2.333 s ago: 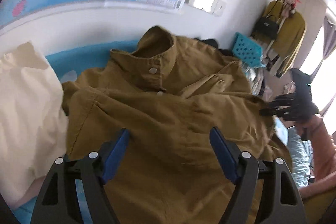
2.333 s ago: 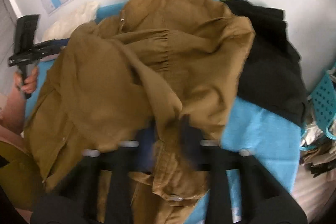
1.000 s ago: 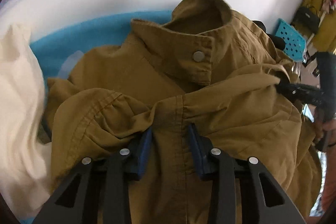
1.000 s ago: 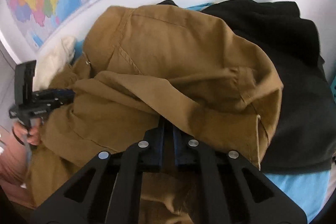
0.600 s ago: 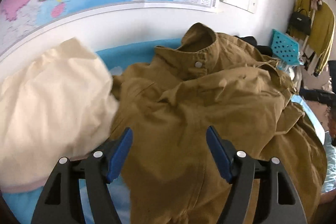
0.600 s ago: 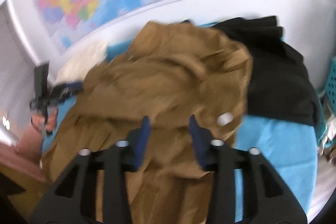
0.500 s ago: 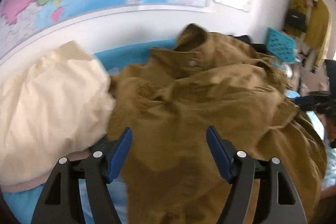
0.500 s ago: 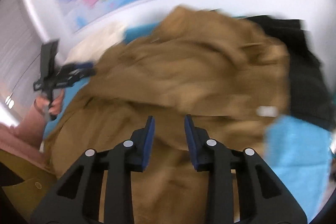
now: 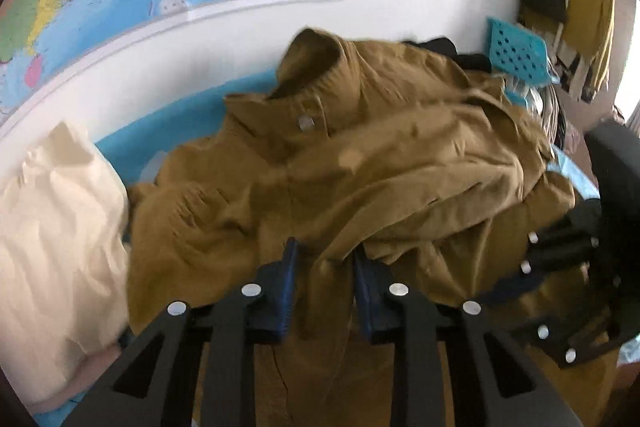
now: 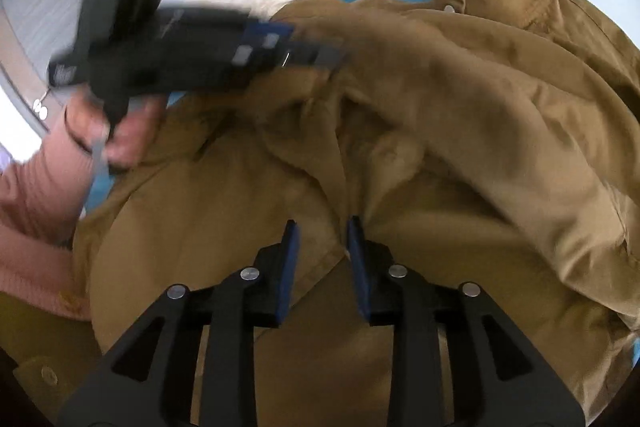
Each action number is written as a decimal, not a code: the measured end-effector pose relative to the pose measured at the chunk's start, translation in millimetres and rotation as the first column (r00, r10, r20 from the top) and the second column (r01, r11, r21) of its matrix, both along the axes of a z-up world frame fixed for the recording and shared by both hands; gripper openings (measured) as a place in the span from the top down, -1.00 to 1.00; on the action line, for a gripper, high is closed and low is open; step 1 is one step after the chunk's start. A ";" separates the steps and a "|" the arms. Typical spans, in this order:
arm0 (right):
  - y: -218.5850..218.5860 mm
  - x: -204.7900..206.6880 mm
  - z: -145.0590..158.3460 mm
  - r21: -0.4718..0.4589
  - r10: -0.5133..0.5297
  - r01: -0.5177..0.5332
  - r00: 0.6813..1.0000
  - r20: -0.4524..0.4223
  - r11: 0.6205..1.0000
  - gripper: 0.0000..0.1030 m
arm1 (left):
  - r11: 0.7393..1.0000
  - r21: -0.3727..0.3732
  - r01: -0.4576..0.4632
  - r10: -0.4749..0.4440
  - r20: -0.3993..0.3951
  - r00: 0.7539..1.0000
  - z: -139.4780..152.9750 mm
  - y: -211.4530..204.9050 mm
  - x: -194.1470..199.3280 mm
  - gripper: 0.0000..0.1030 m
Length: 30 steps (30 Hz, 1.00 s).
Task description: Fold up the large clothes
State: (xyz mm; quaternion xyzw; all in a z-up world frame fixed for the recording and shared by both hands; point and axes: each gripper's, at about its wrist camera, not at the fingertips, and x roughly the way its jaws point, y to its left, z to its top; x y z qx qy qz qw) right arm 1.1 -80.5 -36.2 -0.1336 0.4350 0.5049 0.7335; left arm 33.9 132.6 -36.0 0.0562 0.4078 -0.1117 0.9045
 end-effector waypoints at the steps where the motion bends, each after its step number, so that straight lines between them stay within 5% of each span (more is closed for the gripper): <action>1: -3.1 1.9 5.5 0.020 -0.004 0.004 1.000 -0.005 1.000 0.54 | 1.000 0.010 0.005 -0.005 0.002 1.000 2.6 -0.8 2.2 0.50; 8: 21.3 21.7 14.1 0.118 -0.059 0.060 0.998 -0.015 0.991 0.55 | 0.999 0.014 0.034 -0.034 -0.012 0.999 -1.7 -6.2 1.4 0.34; 11: 49.8 9.7 -6.9 0.002 0.009 -0.009 1.000 0.024 1.000 0.47 | 0.999 -0.020 0.029 -0.029 -0.020 0.999 -0.3 2.7 -2.1 0.29; 18: 41.7 -25.1 16.8 -0.063 0.108 -0.100 0.982 0.152 0.993 0.44 | 0.995 -0.005 0.098 -0.098 -0.018 0.995 -6.8 -0.6 -24.7 0.05; 21: 37.8 -20.7 25.5 0.009 0.070 -0.072 0.987 0.144 0.997 0.43 | 0.992 0.036 0.124 -0.123 -0.039 0.992 -15.5 -6.7 -33.6 -0.02; 25: 43.8 -2.0 -0.7 -0.047 0.048 -0.045 0.996 0.074 0.998 0.43 | 0.989 0.069 0.130 -0.125 -0.073 0.990 -26.6 -6.7 -41.2 -0.08; 30: -12.3 13.0 31.3 0.123 -0.047 0.046 0.999 0.006 0.991 0.38 | 0.990 0.037 0.138 -0.137 -0.024 0.990 -10.1 2.6 -61.6 -0.29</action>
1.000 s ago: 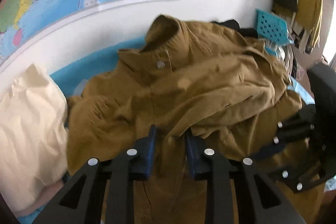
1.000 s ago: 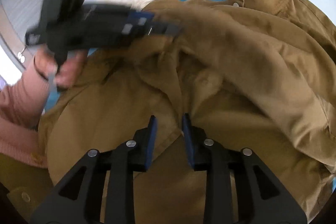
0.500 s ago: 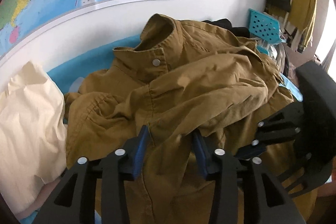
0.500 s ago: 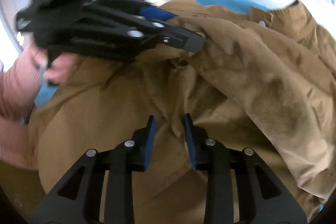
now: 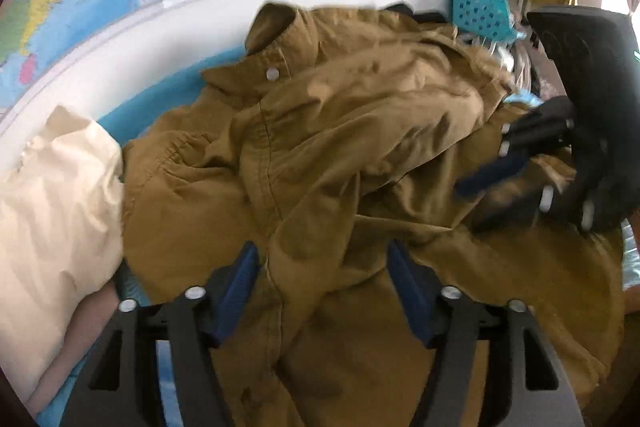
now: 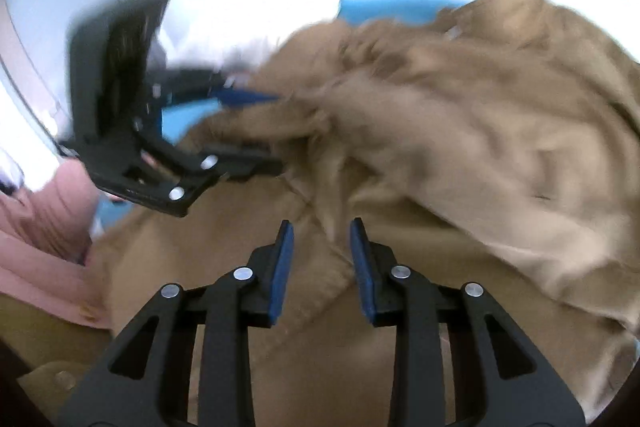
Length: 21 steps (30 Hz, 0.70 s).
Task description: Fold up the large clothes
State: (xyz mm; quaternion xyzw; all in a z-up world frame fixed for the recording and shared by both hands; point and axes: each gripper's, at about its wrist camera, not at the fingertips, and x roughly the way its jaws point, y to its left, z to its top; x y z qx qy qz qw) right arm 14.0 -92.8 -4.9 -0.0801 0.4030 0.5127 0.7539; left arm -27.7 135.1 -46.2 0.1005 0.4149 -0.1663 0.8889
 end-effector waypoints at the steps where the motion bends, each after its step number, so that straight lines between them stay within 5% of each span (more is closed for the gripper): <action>1: -13.6 3.4 7.0 0.022 -0.037 0.037 0.999 0.009 0.999 0.29 | 1.000 -0.012 0.010 -0.009 0.022 1.000 5.3 0.8 -4.8 -0.30; 5: -74.7 45.3 23.2 0.112 -0.271 0.275 0.961 -0.052 0.955 0.27 | 0.998 -0.060 0.022 -0.017 0.094 0.995 20.4 -4.6 -3.8 -0.36; 8: -97.3 73.5 11.7 0.056 -0.399 0.402 0.915 -0.058 0.914 0.30 | 0.995 -0.098 0.031 -0.024 0.066 0.998 12.9 -9.1 11.1 -0.34; 10: -106.6 90.4 -3.4 -0.020 -0.476 0.476 0.879 -0.038 0.879 0.91 | 0.998 -0.069 0.008 -0.006 0.026 1.000 -2.8 -8.9 17.0 -0.12; 11: -110.3 93.0 -13.0 -0.085 -0.512 0.511 0.859 0.018 0.855 1.00 | 0.998 -0.059 -0.001 0.001 -0.006 1.000 -11.6 -6.3 19.2 0.16; 14: -129.3 101.1 -28.3 -0.051 -0.537 0.534 0.838 -0.101 0.844 1.00 | 0.999 -0.041 -0.018 0.016 -0.057 0.998 -24.6 6.0 15.1 0.30; 17: -122.4 87.9 -10.2 -0.036 -0.529 0.528 0.846 -0.059 0.848 0.76 | 1.000 -0.014 -0.012 0.011 -0.057 0.998 -22.0 6.7 7.4 0.30; 21: -76.6 51.1 24.5 0.039 -0.394 0.393 0.918 0.045 0.919 0.40 | 1.000 -0.011 -0.021 0.020 -0.061 0.998 -22.3 3.2 6.8 0.22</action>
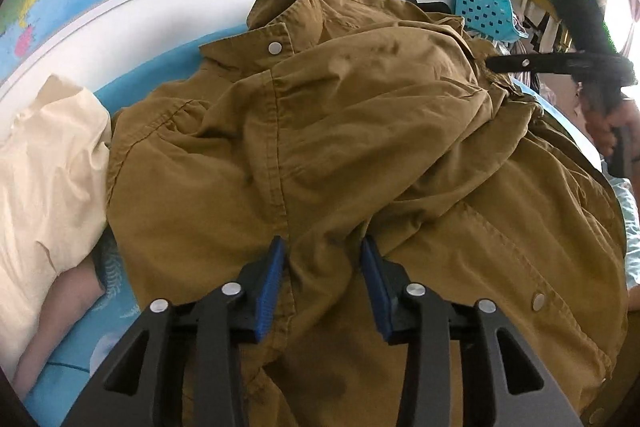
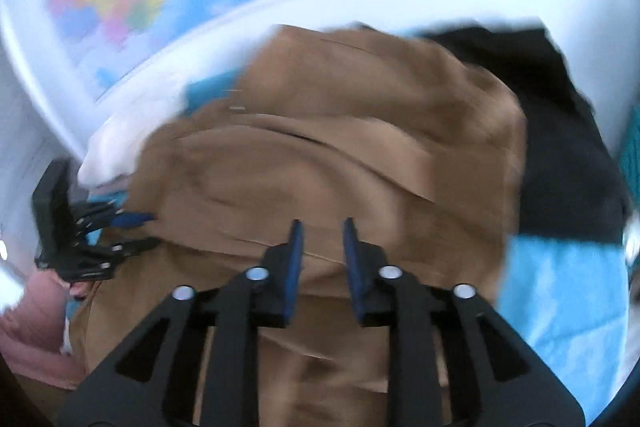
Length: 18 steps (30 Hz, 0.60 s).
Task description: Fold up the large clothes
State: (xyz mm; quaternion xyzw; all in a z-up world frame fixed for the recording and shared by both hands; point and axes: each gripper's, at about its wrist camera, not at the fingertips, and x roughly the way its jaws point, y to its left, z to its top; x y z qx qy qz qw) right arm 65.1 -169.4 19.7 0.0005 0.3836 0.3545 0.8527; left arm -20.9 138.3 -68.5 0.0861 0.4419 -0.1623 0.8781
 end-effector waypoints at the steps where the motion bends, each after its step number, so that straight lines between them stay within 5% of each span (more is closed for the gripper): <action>1: 11.9 -4.2 3.5 0.006 0.038 -0.038 0.999 0.018 0.999 0.29 | 1.000 -0.005 -0.005 0.005 -0.001 1.000 -0.6 -0.7 -0.8 0.15; 7: 56.3 10.8 -41.9 -0.080 0.106 -0.114 0.989 -0.099 0.990 0.45 | 0.998 -0.031 -0.055 0.056 0.029 0.998 8.9 0.9 -15.5 -0.04; 10: 38.6 15.7 -46.3 -0.023 0.080 -0.084 0.986 -0.147 0.996 0.52 | 0.993 -0.085 -0.078 0.085 0.083 0.993 27.8 16.2 -39.0 -0.18; 11: 32.0 11.8 -41.6 -0.005 0.076 -0.078 0.985 -0.153 0.997 0.45 | 0.991 -0.100 -0.093 0.102 0.099 0.990 34.4 23.8 -47.9 -0.28; 13: 15.1 -1.4 -25.6 0.014 0.075 -0.073 0.991 -0.113 0.997 0.00 | 0.980 -0.148 -0.130 0.148 0.123 0.981 46.7 44.9 -69.1 -0.39; 18: -49.1 -47.9 3.8 0.143 0.037 -0.027 0.997 -0.065 0.989 -0.30 | 0.937 -0.234 -0.258 0.283 0.083 0.955 48.2 92.7 -113.6 -0.61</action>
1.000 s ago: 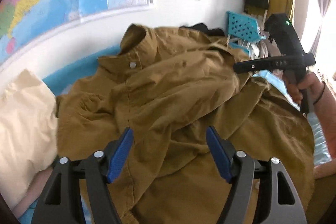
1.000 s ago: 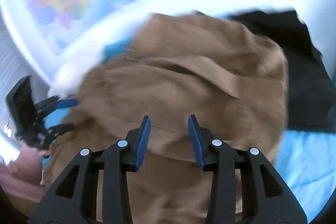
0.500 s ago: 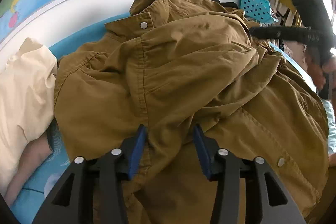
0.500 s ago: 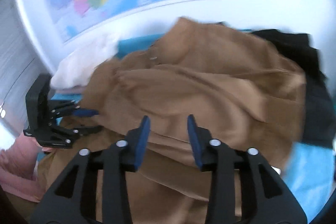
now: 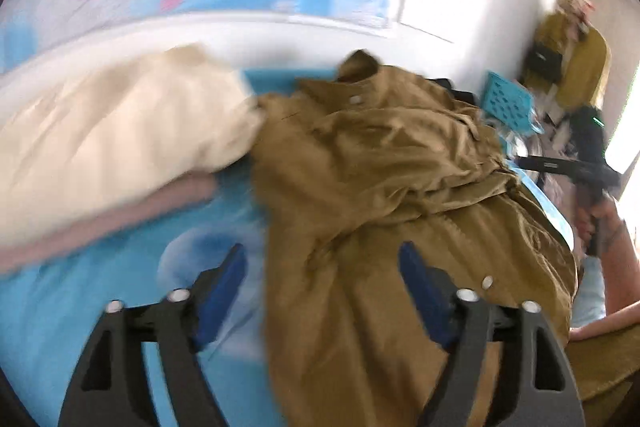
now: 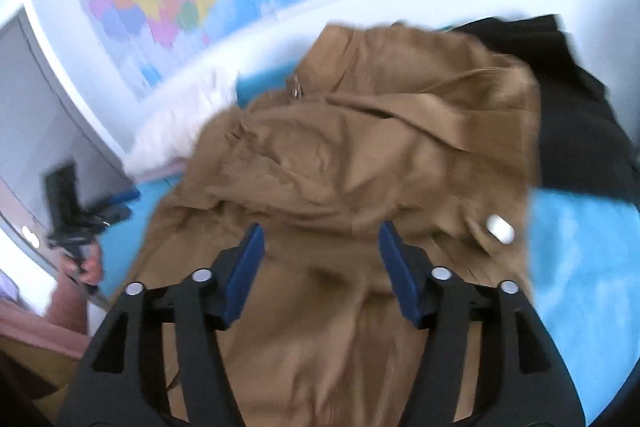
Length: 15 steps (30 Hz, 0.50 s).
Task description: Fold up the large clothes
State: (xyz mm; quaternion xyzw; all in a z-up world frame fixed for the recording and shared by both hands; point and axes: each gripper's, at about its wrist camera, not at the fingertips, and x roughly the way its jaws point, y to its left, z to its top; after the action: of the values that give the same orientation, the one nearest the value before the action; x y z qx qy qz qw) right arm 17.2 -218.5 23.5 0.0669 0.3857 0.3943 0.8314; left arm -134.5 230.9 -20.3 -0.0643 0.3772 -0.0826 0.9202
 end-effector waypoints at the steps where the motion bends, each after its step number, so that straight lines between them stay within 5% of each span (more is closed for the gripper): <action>1: -17.9 -9.8 2.4 0.027 -0.025 0.025 1.000 -0.002 0.999 -0.36 | 0.999 -0.030 -0.014 0.013 -0.017 1.000 -5.5 8.7 -7.7 -0.62; 8: -104.7 -61.1 -24.6 0.090 -0.177 0.185 0.980 -0.089 0.979 -0.66 | 0.983 -0.181 -0.018 -0.007 -0.138 0.990 -45.6 17.1 -47.0 -0.62; 15: -128.6 -91.5 -70.1 0.155 -0.145 0.181 0.965 -0.221 0.971 -0.67 | 0.970 -0.242 0.034 -0.071 -0.142 0.987 -57.1 -7.8 -68.3 -0.75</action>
State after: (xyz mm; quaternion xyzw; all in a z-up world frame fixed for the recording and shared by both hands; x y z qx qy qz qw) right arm -74.3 -347.1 -46.6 0.2115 0.4279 0.3472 0.8072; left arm -202.8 223.2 -77.4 -0.1707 0.4340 -0.1468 0.8723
